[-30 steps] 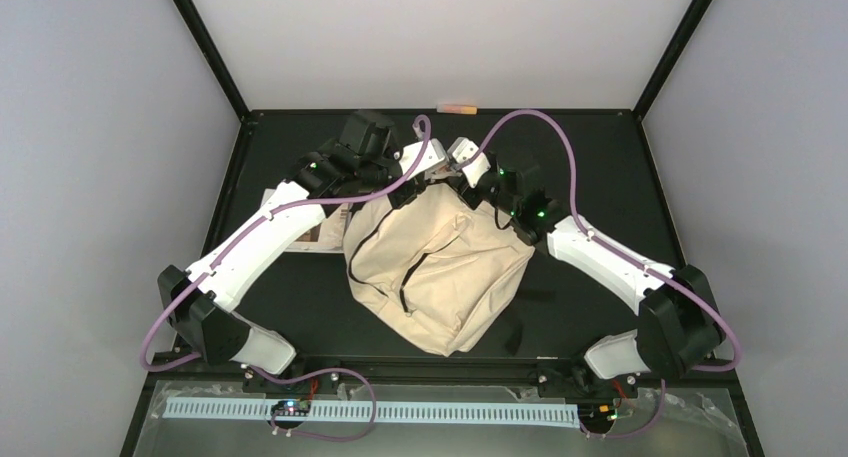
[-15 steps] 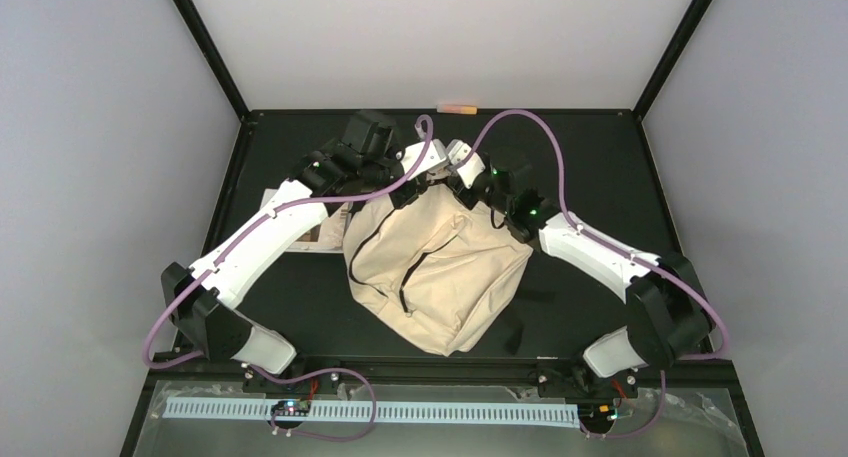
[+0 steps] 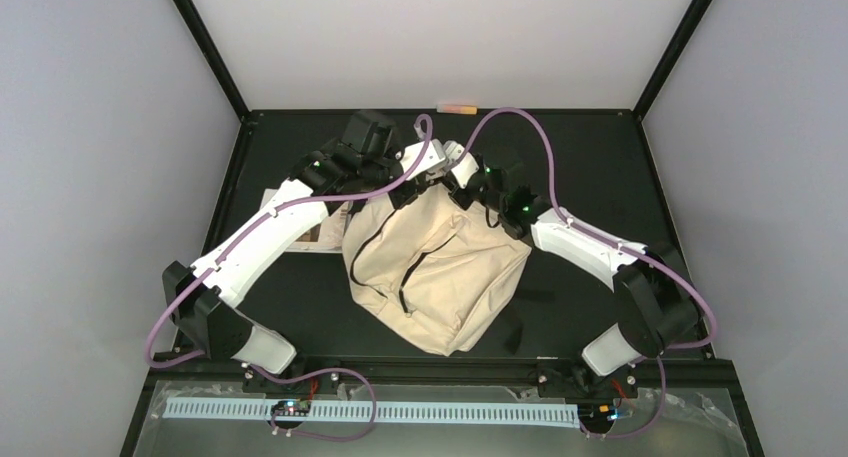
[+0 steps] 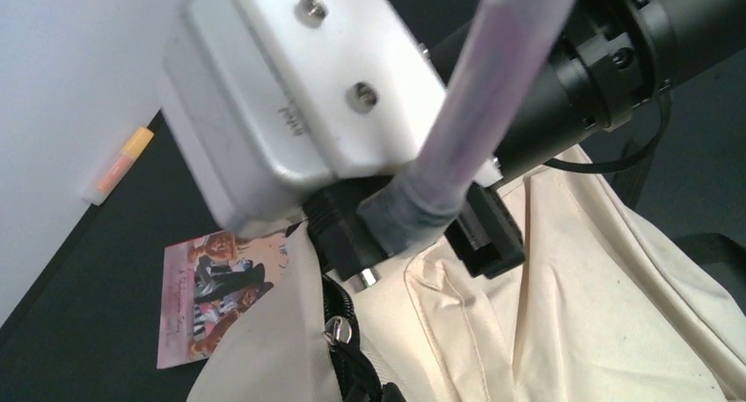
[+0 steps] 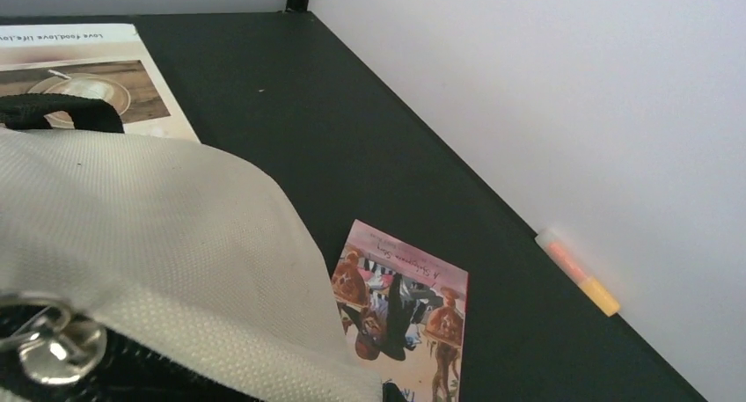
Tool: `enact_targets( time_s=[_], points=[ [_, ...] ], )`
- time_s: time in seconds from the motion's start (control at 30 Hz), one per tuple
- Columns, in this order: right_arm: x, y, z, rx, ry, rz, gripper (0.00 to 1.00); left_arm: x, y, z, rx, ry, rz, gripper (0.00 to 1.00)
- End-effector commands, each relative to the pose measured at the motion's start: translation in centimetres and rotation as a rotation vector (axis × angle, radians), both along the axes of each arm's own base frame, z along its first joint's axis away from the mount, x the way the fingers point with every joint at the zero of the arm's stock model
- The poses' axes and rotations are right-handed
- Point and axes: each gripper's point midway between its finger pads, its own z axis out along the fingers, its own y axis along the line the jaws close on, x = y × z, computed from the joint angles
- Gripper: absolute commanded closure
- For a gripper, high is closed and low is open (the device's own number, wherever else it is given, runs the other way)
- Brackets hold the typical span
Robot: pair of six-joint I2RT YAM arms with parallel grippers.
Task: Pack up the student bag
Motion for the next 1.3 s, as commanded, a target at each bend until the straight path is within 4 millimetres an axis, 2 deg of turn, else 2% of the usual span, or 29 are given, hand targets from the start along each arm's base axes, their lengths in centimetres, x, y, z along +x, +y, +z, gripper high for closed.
enact_targets(
  time_s=[0.0,0.2,0.3,0.4,0.57,0.73,0.8,0.9,0.97,1.07,1.1,1.2,1.27],
  points=[
    [1.3,-1.2,2.8,0.046,-0.054,-0.087,0.99,0.4,0.8,0.3,-0.02,0.009,0.024,0.98],
    [0.9,-5.0,2.1,0.06,0.016,-0.213,0.99,1.7,4.9,-3.0,0.039,0.061,0.134,0.98],
    [0.6,-6.9,1.4,0.062,0.046,-0.286,0.99,1.7,6.8,-4.3,0.059,0.104,0.178,0.98],
    [0.2,-8.9,1.2,0.078,0.075,-0.349,0.99,1.4,8.9,-4.6,0.064,0.111,0.214,0.98],
    [-0.8,-11.4,2.8,0.136,0.083,-0.431,0.99,0.0,12.9,-5.4,0.108,0.14,0.266,0.98],
    [-3.2,-11.3,3.4,0.204,0.146,-0.39,0.99,-2.8,16.3,-6.3,0.145,0.158,0.312,0.98],
    [-4.3,-11.1,2.8,0.225,0.176,-0.354,0.99,-4.0,16.4,-7.0,0.129,0.186,0.315,0.98],
    [-5.4,-10.7,1.4,0.235,0.224,-0.319,0.99,-6.0,14.3,-8.4,0.013,0.268,0.24,0.99],
    [-5.8,-10.1,0.9,0.243,0.247,-0.287,0.99,-6.6,13.3,-9.0,-0.021,0.299,0.21,0.98],
    [-6.2,-9.5,0.9,0.243,0.274,-0.248,0.98,-6.4,13.4,-9.3,-0.001,0.289,0.209,0.98],
    [-6.3,-9.3,1.0,0.24,0.28,-0.239,0.95,-6.4,13.5,-9.4,0.009,0.288,0.206,0.98],
    [-6.1,-9.3,2.0,0.244,0.274,-0.237,0.75,-6.1,13.1,-9.2,0.01,0.287,0.19,0.99],
    [-5.8,-9.3,3.4,0.257,0.248,-0.244,0.62,-5.5,12.7,-8.5,0.002,0.261,0.181,0.98]
  ],
)
